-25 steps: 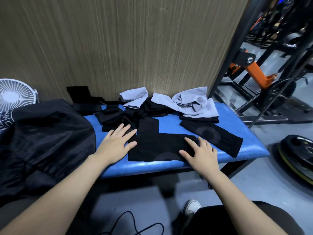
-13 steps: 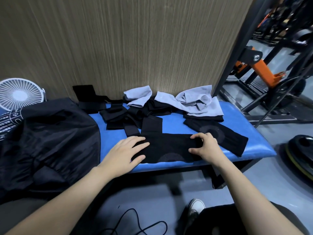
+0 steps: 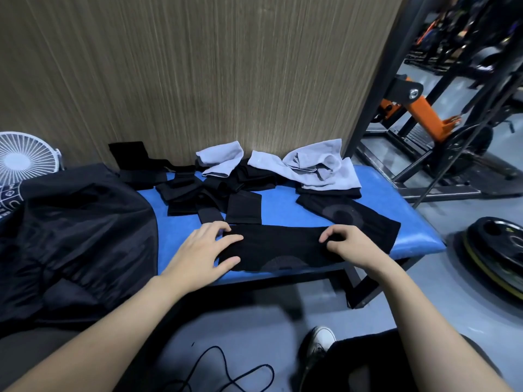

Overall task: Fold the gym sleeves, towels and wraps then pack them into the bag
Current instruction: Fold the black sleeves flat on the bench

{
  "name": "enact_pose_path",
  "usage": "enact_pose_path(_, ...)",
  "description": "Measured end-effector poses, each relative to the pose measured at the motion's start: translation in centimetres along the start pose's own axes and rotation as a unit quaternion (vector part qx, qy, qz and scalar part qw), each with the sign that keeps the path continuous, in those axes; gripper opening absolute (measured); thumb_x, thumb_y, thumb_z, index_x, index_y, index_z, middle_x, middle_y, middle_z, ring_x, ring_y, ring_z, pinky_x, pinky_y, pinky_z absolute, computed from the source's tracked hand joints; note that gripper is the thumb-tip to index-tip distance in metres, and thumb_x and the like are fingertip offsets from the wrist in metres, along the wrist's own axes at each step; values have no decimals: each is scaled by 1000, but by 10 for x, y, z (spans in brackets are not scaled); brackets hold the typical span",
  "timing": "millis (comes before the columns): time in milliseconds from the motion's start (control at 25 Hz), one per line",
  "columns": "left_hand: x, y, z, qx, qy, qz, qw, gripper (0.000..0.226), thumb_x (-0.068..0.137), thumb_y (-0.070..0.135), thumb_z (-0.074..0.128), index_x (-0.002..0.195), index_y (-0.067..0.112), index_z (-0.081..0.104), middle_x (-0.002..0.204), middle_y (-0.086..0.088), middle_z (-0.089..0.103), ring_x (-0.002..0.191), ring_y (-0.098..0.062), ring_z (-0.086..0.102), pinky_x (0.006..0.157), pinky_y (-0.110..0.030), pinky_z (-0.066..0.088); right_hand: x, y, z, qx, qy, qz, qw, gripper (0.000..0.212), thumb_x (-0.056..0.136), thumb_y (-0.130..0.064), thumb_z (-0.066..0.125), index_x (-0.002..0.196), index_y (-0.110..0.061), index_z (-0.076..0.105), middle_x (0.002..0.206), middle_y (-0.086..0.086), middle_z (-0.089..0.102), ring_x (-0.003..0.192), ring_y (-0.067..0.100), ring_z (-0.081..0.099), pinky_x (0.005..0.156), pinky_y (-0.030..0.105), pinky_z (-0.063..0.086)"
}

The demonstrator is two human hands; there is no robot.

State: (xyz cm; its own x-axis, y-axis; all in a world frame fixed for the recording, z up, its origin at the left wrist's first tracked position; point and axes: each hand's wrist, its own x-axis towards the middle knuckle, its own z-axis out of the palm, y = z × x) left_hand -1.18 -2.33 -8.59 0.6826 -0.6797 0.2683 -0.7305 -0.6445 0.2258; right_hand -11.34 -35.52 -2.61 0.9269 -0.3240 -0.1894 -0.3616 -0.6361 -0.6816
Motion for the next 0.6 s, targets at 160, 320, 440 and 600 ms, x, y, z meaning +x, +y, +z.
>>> enact_pose_path(160, -3, -4, -3, 10, 5, -19, 1000, 53, 92, 64, 41, 136, 37, 52, 119, 14, 43, 109, -9, 46, 97, -26, 36, -4, -22, 3, -7, 65, -68, 995, 31, 79, -3, 58, 85, -32, 67, 89, 3, 70, 69, 29, 64, 65, 39, 57)
enact_pose_path(320, -2, -4, -3, 14, 6, -29, 999, 58, 90, 67, 40, 138, 37, 52, 115, 13, 43, 109, -9, 44, 100, -24, 28, -13, -56, 27, 51, 41, -160, 985, 40, 80, 2, 58, 97, -33, 67, 93, -15, 65, 59, 11, 55, 58, 24, 52)
enact_pose_path(440, -1, -4, -4, 9, 2, -28, 1000, 60, 90, 68, 41, 139, 36, 51, 115, 13, 42, 111, -9, 43, 101, -26, 30, -10, -76, 59, 17, -6, -226, 974, 49, 79, 2, 62, 113, -33, 65, 92, -23, 60, 73, -2, 54, 73, 10, 40)
enact_pose_path(600, -3, -5, -5, 9, 4, -26, 1000, 61, 91, 66, 40, 140, 31, 52, 120, 12, 46, 113, -11, 45, 102, -30, 34, -3, -97, 97, -13, -61, -257, 964, 56, 80, -4, 63, 128, -34, 57, 100, -13, 62, 92, 4, 55, 84, 16, 43)
